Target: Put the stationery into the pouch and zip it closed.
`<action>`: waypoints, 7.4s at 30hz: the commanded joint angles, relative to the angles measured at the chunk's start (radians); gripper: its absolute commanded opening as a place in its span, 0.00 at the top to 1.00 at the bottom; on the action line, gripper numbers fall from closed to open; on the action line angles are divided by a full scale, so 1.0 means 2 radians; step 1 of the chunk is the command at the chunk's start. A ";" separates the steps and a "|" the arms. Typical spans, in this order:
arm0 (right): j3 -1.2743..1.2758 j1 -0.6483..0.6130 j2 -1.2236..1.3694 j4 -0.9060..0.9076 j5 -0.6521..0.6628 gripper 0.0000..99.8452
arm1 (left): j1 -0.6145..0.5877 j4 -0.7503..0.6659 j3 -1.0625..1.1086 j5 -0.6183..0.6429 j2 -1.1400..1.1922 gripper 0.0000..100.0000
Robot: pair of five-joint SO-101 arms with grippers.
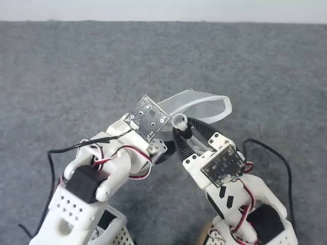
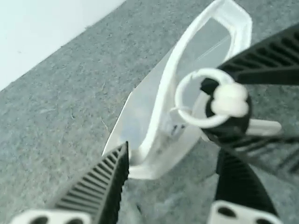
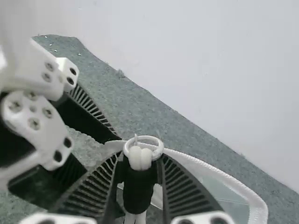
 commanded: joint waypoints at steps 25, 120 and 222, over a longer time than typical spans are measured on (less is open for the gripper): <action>0.044 0.007 -0.013 -0.119 0.003 0.99 | 0.022 -0.073 0.049 0.066 -0.009 0.99; -0.087 0.283 0.340 -0.333 -0.029 0.99 | -0.011 -0.060 0.049 0.041 -0.009 0.99; -0.427 0.046 0.422 -0.074 0.050 0.99 | -0.038 0.030 0.024 0.134 -0.252 0.72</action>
